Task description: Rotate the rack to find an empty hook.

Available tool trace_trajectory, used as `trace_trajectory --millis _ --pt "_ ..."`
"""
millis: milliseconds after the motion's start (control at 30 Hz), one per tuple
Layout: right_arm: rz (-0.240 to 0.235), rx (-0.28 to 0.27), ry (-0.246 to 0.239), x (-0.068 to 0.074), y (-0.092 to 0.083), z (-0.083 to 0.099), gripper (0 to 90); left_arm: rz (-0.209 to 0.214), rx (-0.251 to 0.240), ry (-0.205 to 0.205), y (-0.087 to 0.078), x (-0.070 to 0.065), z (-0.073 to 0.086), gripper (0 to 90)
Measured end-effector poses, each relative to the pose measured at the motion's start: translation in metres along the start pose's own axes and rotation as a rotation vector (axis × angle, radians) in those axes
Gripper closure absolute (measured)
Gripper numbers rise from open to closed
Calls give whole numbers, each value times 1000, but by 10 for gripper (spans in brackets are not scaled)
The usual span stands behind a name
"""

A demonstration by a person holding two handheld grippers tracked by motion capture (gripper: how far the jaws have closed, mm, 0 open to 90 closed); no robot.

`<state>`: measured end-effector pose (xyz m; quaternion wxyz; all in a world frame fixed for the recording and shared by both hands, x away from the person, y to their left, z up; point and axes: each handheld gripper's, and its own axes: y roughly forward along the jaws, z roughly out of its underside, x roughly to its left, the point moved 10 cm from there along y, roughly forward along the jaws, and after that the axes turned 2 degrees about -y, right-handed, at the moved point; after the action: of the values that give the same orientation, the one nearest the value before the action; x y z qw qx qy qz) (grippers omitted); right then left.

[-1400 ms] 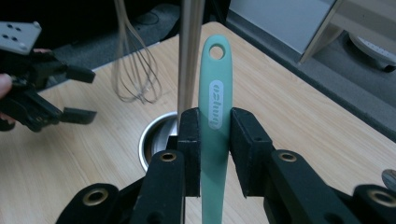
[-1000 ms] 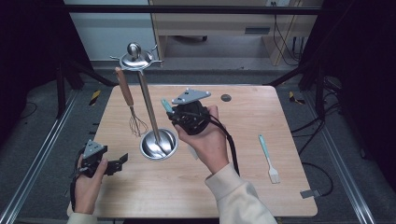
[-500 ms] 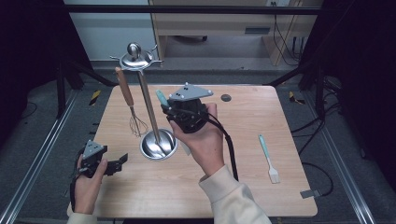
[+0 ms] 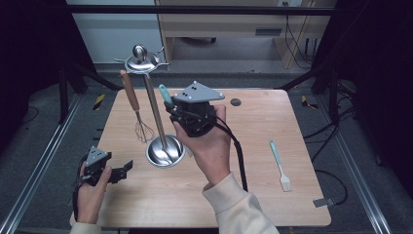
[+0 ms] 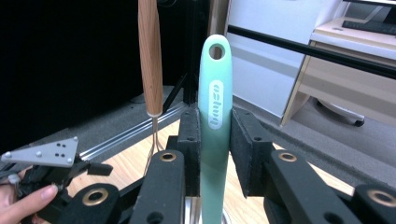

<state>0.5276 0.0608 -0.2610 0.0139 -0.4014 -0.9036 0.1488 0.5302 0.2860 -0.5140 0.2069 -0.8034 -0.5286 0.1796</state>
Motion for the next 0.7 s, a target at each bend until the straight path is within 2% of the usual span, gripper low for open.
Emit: trace_trajectory --millis 433,700 --pt "16 -51 -2 6 -3 -18 745 -5 -2 9 1 -2 0 73" --pt "14 -62 4 9 -2 -25 744 -5 -3 7 1 -1 -1 73"
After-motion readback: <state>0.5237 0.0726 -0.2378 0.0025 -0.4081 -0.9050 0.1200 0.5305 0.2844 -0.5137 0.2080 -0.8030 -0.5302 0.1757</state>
